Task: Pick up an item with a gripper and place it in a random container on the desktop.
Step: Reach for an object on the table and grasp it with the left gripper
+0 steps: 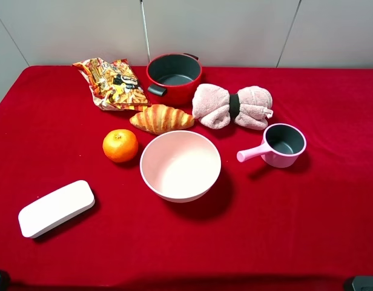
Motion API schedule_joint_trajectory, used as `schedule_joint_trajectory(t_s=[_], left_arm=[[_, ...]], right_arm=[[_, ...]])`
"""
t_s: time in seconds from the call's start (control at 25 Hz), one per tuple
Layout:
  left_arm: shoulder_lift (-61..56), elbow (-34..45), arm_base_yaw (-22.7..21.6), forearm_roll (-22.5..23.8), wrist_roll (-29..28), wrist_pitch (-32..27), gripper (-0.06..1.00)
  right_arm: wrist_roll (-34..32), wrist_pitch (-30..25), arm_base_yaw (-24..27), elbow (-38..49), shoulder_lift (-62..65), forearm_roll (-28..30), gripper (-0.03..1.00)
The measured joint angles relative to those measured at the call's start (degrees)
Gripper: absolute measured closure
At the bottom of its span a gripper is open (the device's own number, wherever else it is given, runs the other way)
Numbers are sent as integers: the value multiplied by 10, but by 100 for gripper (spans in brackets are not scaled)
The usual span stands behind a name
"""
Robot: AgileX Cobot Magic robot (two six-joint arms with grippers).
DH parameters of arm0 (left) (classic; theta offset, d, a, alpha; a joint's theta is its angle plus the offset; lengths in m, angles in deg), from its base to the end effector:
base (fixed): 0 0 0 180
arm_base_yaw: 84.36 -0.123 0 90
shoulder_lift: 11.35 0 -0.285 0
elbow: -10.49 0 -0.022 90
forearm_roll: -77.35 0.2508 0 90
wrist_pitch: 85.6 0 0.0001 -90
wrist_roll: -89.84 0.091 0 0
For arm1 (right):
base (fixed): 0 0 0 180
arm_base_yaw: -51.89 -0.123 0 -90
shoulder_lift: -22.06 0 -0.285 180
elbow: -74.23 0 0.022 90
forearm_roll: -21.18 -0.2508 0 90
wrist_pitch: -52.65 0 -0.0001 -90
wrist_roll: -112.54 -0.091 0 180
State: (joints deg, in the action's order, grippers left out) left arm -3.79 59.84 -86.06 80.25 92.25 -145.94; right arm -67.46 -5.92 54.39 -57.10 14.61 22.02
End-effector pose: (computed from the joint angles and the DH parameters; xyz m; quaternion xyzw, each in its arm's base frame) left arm -0.0037 0.0039 0.2742 0.0045 0.8535 0.0439 0.5192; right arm -0.0041 -0.0010 0.2799 0.0185 0.8417 -0.0191 0.5393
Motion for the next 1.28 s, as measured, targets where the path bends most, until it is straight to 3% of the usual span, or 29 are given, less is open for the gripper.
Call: schedule_joint_trajectory(t_s=[0.96,1.28], left_arm=[[0,-1,0,0,0,0,-5],[130,-52,0,-5,36,-3,-5]], right_arm=[[0,0,0,0,0,0,28],[0,0,0,0,0,0,28]])
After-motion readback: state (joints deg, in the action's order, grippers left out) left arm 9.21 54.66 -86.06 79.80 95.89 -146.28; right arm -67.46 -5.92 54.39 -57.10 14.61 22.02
